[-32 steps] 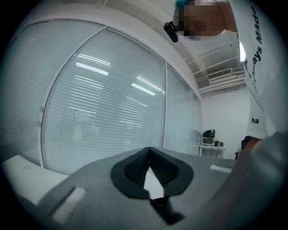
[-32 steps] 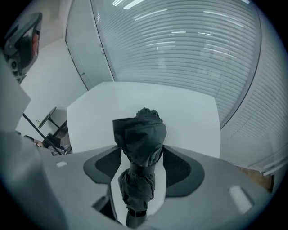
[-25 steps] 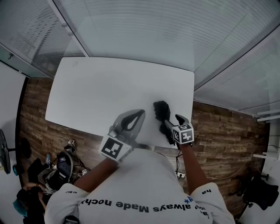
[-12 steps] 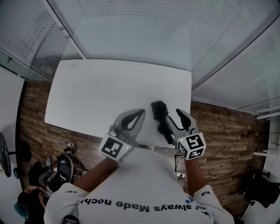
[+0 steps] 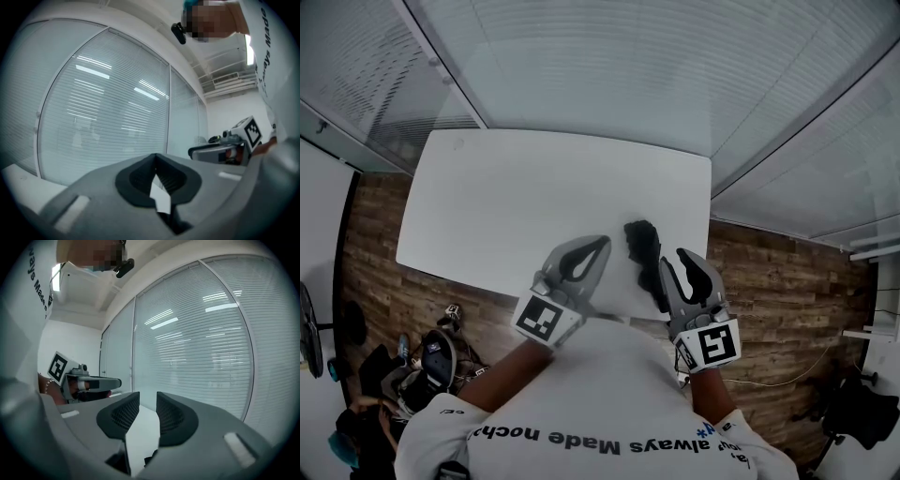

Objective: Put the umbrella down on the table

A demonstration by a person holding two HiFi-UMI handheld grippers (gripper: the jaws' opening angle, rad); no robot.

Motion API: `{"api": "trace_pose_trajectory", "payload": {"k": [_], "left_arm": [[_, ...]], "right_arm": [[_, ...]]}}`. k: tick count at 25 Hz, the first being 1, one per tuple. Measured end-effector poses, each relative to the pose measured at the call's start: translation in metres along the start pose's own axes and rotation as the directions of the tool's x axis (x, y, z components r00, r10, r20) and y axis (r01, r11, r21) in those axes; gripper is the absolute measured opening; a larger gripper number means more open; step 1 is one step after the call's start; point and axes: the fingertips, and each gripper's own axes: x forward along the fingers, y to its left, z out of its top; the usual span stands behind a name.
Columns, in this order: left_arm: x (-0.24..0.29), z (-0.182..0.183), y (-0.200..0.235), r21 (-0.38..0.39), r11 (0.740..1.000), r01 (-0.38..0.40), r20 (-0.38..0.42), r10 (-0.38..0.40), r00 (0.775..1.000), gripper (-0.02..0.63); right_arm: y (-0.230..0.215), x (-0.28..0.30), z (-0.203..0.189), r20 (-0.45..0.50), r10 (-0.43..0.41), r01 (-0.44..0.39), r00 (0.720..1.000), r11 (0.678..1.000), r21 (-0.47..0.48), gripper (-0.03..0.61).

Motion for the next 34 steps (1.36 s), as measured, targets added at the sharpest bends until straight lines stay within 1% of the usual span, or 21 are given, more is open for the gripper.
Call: {"api": "trace_pose_trajectory", "payload": {"k": [10, 34], "left_arm": [[0.0048, -0.0009, 0.0014, -0.006, 1.0, -0.001, 0.003, 0.001, 1.0, 0.003], [0.0056, 0.0004, 0.0056, -0.008, 1.0, 0.002, 0.005, -0.002, 1.0, 0.003]], "right_arm": [[-0.0016, -0.0006, 0.0026, 0.025, -0.01, 0.01, 1.0, 1.0, 0.0, 0.058], [-0.004, 0.0028, 0.0037, 0.018, -0.021, 0.021, 1.0, 1.0, -0.001, 0.057]]}}
